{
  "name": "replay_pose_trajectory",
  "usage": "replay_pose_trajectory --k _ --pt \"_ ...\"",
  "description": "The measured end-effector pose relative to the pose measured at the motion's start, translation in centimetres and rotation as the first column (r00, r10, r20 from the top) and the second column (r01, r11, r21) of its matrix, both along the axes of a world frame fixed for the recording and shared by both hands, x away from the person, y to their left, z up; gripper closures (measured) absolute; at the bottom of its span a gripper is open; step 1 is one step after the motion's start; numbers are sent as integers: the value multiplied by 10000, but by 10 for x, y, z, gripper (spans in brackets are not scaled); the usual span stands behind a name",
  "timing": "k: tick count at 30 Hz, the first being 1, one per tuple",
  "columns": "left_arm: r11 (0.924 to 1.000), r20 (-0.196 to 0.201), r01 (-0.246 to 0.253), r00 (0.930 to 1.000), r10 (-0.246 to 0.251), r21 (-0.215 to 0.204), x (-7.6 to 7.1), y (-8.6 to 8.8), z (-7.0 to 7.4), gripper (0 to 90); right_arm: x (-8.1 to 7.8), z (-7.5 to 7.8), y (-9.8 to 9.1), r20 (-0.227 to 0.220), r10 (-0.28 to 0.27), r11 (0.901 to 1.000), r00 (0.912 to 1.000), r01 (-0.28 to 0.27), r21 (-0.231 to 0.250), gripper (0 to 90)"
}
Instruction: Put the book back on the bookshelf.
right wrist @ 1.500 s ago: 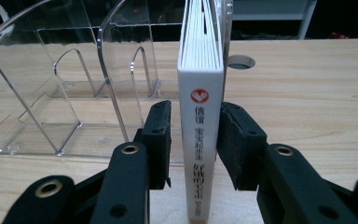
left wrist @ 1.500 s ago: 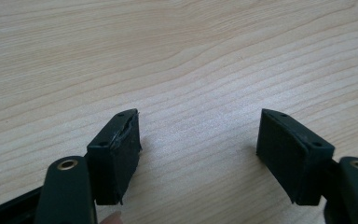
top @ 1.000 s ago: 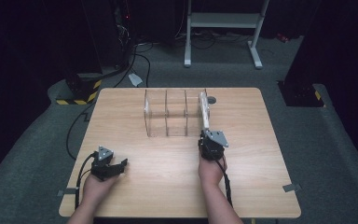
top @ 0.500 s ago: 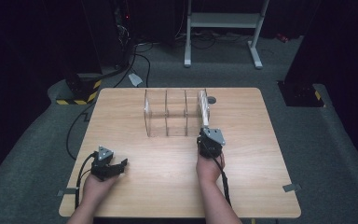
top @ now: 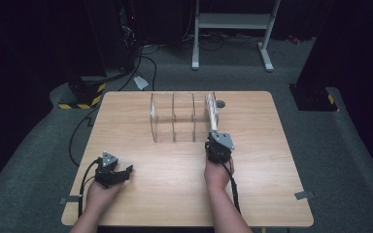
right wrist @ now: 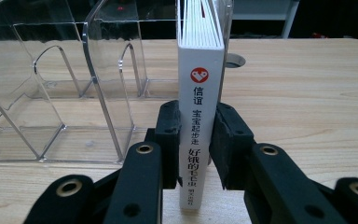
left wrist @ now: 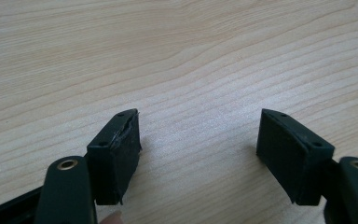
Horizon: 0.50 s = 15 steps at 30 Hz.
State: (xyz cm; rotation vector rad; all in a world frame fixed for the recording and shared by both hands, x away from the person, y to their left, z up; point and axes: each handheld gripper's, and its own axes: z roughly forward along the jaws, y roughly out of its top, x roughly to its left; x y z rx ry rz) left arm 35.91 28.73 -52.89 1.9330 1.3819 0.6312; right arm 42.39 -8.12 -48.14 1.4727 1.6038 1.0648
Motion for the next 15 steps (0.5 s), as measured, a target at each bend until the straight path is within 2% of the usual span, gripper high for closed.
replay_pose_trajectory --k 4,9,15 --pt "10000 -17 7 10000 -7 2 0 0 0 302 0 0 0 15 -37 10000 10000 37 45 721" --pt "10000 -17 5 10000 -5 0 0 0 0 302 1 1 -1 69 44 9997 10000 -45 238 664" --pt "10000 4 -1 10000 1 0 0 0 0 302 3 2 -2 -4 398 9987 9992 -397 310 487"
